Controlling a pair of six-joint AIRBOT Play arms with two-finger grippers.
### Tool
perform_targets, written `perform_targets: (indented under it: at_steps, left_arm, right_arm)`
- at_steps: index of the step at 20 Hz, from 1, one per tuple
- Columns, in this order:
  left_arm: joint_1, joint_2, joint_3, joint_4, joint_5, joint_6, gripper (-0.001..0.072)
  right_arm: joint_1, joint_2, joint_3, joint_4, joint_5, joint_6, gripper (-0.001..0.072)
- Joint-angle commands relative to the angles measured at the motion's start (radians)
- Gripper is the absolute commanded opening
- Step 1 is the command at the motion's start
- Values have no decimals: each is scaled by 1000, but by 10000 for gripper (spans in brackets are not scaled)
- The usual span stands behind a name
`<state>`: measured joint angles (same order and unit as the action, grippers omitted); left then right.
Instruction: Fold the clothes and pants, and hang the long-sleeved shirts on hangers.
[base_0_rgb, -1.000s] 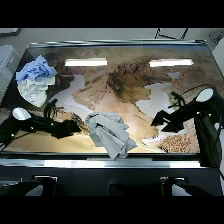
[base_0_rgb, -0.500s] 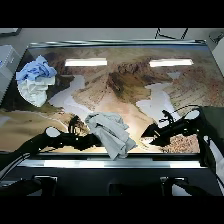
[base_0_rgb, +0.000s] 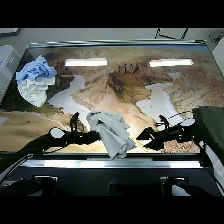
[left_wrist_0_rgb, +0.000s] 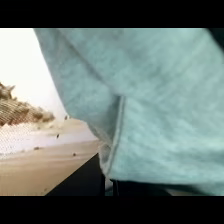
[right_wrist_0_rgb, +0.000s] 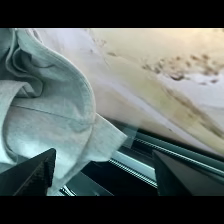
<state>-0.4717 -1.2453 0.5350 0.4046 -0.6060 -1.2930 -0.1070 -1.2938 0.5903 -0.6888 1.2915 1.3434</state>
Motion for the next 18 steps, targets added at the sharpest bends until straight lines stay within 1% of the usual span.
perform_targets:
  at_steps: [1, 3, 6, 7, 8, 9, 10, 11, 12, 14, 15, 17, 18]
  left_arm:
    - [-2, 31, 7, -1, 5, 11, 28]
    - [-2, 46, 7, -1, -6, 11, 28]
    - [-1, 61, 7, -1, -6, 11, 28]
    - [-1, 66, 7, -1, -6, 11, 27]
    - [-1, 69, 7, -1, -6, 11, 27]
    - [-1, 74, 7, 2, -6, 11, 27]
    - [-1, 81, 7, 6, -6, 11, 28]
    - [3, 90, 7, 11, -7, 11, 27]
    - [10, 104, 7, 15, -8, 11, 27]
    - [37, 151, 11, 32, -15, 11, 26]
    - [62, 182, 19, 63, -34, 11, 26]
    - [146, 260, 68, 153, -111, 10, 25]
    - [203, 304, 110, 192, -158, 0, 25]
  right_arm:
    - [128, 0, -47, 95, -131, -24, 710]
    - [242, 0, -48, 152, -229, -23, 712]
    - [350, 0, -48, 237, -301, -20, 696]
    - [374, 0, -48, 249, -314, -19, 659]
    - [391, 0, -48, 251, -325, -11, 559]
    - [404, 0, -48, 252, -333, 4, 539]
    - [407, 0, -48, 253, -333, 0, 393]
    - [404, 0, -48, 249, -331, -1, 85]
    - [403, 1, -47, 247, -331, 3, 38]
    - [403, 2, -14, 182, -309, 3, 38]
    - [403, 4, 21, 119, -281, 14, 37]
    - [386, 17, 140, -64, -207, 100, 37]
    - [345, 31, 216, -138, -172, 143, 37]
